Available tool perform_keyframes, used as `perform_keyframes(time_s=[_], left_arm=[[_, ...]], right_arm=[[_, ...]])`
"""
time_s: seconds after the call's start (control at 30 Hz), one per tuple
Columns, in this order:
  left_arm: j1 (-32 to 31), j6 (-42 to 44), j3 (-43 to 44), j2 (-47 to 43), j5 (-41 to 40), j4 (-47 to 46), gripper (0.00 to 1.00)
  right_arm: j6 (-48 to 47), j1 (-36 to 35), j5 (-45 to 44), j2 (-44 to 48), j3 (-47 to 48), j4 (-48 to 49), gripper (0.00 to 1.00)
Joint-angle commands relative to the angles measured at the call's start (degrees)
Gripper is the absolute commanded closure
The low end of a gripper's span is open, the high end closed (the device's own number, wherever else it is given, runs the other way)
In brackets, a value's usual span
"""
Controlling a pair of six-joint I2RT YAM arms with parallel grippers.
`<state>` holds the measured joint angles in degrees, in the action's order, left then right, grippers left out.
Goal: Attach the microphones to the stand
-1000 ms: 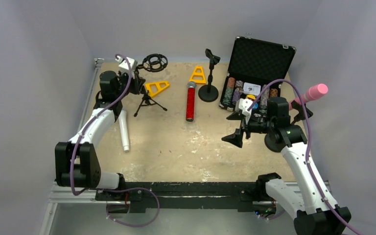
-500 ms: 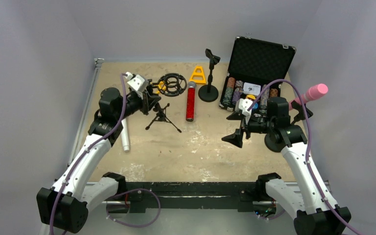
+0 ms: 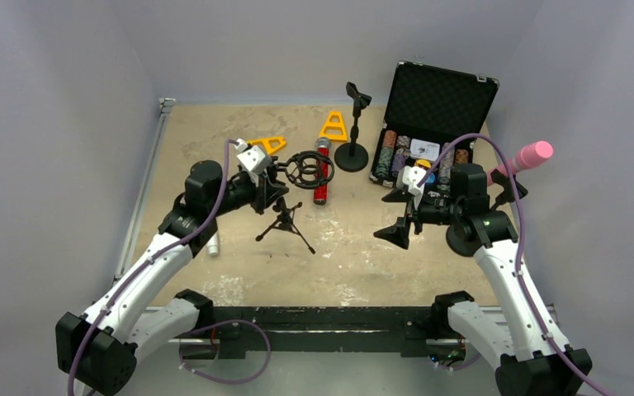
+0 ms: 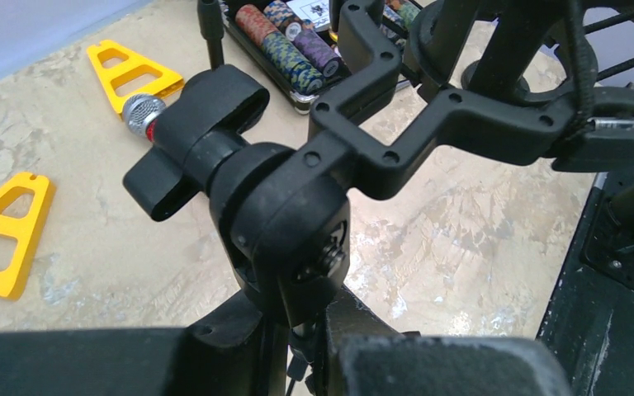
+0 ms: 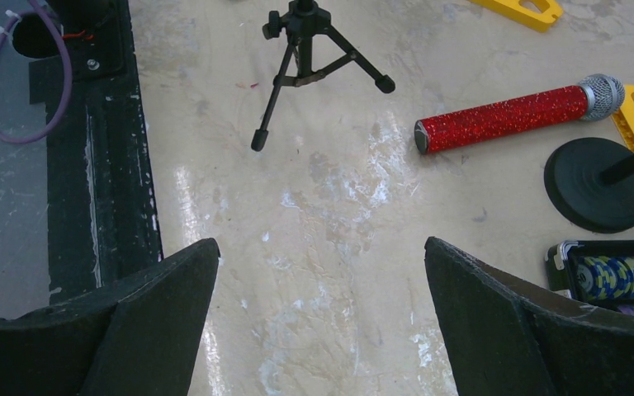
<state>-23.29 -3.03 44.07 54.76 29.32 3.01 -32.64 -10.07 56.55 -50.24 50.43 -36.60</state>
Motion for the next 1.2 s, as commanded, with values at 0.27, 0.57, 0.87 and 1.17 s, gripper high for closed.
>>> perform_keyframes(time_s=[0.27,0.57,0.87,1.17], left_arm=[[-3.60,-0.31,0.07,2.02,-0.87,-5.53,1.00],[-4.70,1.77,-2.35,4.16,-2.61,-7.93,1.00],[-5.66,1.62,-4.49,1.70,-5.01,-7.00,0.59],[-5.72,2.73,-2.15,-2.48,-6.75,1.50,0.33]], right_arm=[[-0.92,-0.04,0.92,-0.31,0.83,-0.31,0.02],[-0.93,0.02,0.99,0.04,0.81,-0.40,0.02],[-0.98,-0.04,1.45,0.93,0.75,-0.58,0.02],[-1.02,-0.04,1.37,1.13,0.72,-0.69,0.02]])
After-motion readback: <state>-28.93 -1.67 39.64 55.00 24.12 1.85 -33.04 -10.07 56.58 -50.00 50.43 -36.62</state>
